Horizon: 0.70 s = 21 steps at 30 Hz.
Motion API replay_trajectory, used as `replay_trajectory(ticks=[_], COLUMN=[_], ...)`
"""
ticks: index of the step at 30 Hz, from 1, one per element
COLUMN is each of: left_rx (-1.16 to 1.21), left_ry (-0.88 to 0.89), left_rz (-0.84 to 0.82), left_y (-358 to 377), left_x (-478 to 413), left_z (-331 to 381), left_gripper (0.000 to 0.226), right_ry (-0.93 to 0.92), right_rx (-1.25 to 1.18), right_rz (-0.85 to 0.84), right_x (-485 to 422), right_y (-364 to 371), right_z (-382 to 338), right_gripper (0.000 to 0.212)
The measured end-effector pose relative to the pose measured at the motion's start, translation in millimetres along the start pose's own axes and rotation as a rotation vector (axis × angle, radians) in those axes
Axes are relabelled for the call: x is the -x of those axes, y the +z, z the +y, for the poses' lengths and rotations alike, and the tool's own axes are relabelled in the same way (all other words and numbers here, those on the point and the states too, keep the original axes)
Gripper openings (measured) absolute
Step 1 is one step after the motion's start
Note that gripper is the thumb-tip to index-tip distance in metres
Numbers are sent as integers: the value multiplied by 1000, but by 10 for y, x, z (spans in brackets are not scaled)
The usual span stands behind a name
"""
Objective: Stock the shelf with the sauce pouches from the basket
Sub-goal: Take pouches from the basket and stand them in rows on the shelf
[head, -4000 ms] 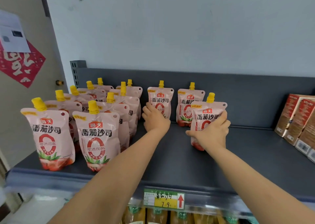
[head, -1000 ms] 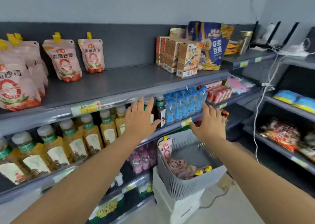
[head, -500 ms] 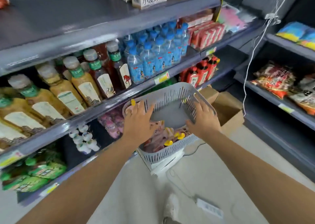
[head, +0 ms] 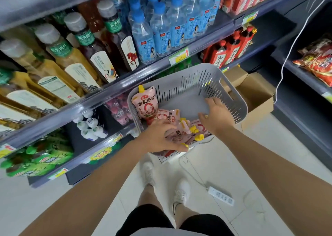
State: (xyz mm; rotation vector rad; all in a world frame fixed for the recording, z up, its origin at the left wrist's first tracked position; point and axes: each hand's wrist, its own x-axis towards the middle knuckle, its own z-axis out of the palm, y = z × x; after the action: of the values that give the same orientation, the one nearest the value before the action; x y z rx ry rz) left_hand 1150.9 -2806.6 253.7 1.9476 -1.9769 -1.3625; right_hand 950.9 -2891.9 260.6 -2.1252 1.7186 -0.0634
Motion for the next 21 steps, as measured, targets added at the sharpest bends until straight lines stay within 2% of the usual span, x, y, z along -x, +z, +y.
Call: replay_trajectory(ticks=[2,4,10,13,14,17,18,20,21], left_rx=[-61,-128,-64,68,154,292,305,331,336], left_ry=[66,138,222,143,115,36,6,-64,-98], left_rz=[-18,0,88,87,101,186,218,238,227], left_y=[-44,-67,-126,-192,-209,-292,-334,-415,-450], left_x=[-61,-122,-167,-184,-204,-304,-349,-417,-448], left_z=[-78,-134,-135,-138,-145,-189,-208,-219,-221], left_gripper=[101,95,35,46,39,20,17,19,25], right_ry=[11,13,14,-16,-21,-10,-25,-88,-121], right_rx=[-4,-2,-64,-198,-245,-342,-328,-232,-159], right_rz=[-12,-36,-157,-232,-265,-512,-611,-762,-812], right_x=[-28,-60,-156,-195,-197,-180,-164,-131,-125], right_y=[37,65,178,236,237,197,164,86,54], right_z=[-30,-65,-117,-117,-115,-99,-107,-137,-157], right_gripper=[55,55,55,41,39,47,42,32,36])
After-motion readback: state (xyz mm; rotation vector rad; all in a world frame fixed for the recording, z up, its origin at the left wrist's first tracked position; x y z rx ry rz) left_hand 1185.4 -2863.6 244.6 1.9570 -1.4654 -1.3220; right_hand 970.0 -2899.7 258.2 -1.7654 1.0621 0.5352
